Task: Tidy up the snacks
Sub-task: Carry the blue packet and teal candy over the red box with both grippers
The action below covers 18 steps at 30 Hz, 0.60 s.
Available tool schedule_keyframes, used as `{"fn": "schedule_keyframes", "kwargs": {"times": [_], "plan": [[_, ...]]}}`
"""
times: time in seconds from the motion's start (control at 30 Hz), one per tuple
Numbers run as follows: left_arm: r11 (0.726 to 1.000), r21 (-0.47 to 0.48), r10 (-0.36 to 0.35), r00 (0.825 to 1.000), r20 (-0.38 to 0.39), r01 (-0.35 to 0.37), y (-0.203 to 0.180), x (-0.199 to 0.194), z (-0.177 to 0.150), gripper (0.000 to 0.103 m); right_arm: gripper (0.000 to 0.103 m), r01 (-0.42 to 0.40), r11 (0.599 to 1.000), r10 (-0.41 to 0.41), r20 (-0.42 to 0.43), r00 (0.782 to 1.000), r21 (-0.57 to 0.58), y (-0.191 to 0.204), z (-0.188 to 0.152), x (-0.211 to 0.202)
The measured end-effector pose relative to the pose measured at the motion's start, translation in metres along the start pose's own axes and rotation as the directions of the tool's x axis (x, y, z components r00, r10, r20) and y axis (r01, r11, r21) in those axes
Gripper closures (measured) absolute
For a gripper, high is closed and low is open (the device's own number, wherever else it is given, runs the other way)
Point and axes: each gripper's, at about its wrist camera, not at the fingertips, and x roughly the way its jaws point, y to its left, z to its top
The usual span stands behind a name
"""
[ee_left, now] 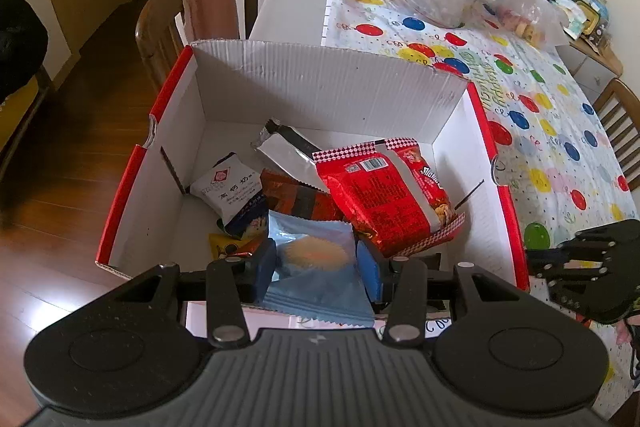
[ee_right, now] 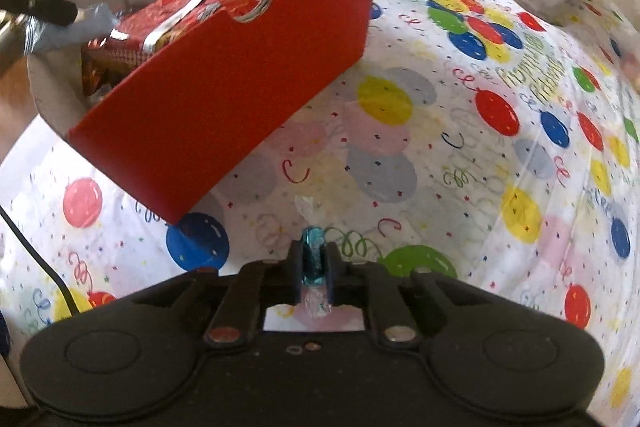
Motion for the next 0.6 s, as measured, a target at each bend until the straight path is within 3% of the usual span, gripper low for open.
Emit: {"fn": "schedule_keyframes", "kwargs": {"times": [0.13,0.3,0.43,0.6], "plan": [[1.0,0.004,-0.016,1.0,0.004,0.016,0.003,0.0,-0.001,0.063,0.094,0.019,0.996,-0.022,0.032,0.999,0.091,0.0,-0.003,-0.013],[0.999,0.011,-0.035,0.999,0.014,0.035,0.006,-0.002,-0.002,0.065,0.094,-0.009,0.984,-0.015,0.135,0.991,0.176,0.005,0.007,-0.051],[1.0,0.008,-0.027,0.999,0.027,0.027,0.011,-0.001,0.001,0.068,0.094,-0.049,0.976,0.0,0.225,0.974,0.214,0.017,0.023,-0.083],[1.0,-0.004,0.001,0.998,0.069,-0.001,0.027,0.0,0.007,0.07,0.094,-0.104,0.973,0.045,0.273,0.961,0.207,0.035,0.052,-0.096]]}}
